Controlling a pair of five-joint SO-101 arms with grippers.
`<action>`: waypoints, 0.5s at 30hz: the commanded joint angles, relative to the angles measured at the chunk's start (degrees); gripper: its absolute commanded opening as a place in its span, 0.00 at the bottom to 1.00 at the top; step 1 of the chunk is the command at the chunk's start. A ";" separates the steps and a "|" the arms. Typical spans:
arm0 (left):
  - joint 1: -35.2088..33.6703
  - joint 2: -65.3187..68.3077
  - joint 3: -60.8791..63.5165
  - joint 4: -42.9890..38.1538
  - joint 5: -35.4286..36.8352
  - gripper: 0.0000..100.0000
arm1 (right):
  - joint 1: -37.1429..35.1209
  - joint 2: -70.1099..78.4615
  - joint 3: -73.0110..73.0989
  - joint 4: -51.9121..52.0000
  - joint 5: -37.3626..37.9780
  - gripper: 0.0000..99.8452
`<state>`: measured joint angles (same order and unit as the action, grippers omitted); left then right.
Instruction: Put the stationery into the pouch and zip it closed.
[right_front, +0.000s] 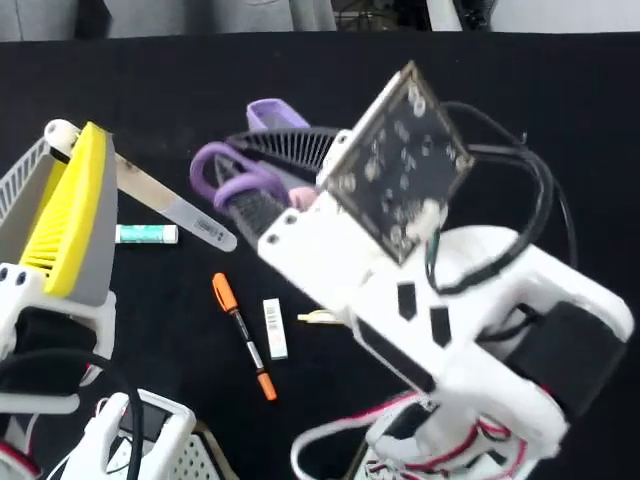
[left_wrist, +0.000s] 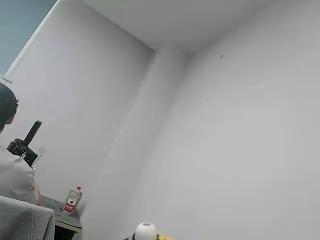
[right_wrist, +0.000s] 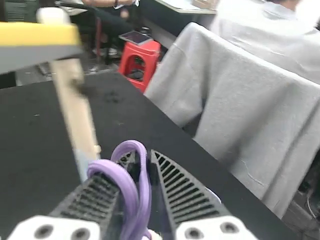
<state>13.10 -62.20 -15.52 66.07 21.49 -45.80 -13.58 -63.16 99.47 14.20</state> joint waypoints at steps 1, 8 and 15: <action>0.66 -0.09 -1.63 1.32 0.53 0.03 | -3.08 -3.30 2.07 1.41 2.46 0.02; 0.22 -0.09 7.78 -3.52 -1.67 0.03 | -3.16 -3.82 2.07 1.41 2.37 0.02; 0.22 -3.60 23.78 -18.37 -7.30 0.03 | -2.81 -3.74 1.98 1.32 2.64 0.02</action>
<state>13.10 -62.64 1.63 55.60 16.84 -48.44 -16.31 -61.32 99.47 16.22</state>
